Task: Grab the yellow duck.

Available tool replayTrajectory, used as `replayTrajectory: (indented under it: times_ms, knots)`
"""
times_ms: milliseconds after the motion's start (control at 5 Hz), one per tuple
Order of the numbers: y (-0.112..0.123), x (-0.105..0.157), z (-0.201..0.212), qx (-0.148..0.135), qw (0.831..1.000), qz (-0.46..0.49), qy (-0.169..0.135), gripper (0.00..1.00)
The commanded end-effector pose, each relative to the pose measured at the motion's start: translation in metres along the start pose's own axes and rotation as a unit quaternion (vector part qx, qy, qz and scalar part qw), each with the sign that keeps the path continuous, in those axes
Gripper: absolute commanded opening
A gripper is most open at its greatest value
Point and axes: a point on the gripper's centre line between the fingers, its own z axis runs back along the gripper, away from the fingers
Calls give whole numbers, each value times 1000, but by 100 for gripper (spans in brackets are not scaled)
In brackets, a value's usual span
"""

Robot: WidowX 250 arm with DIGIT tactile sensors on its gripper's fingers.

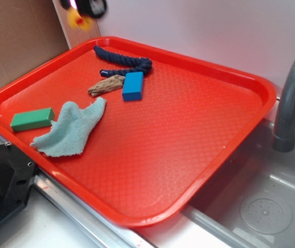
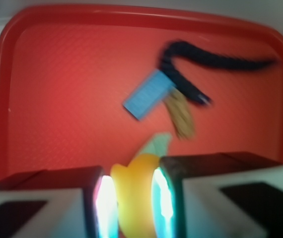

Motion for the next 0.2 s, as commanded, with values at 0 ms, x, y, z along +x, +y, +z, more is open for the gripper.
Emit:
replayTrajectory:
  times_ms: [0]
  knots:
    - [-20,-28,66,39,987,136,-76,0]
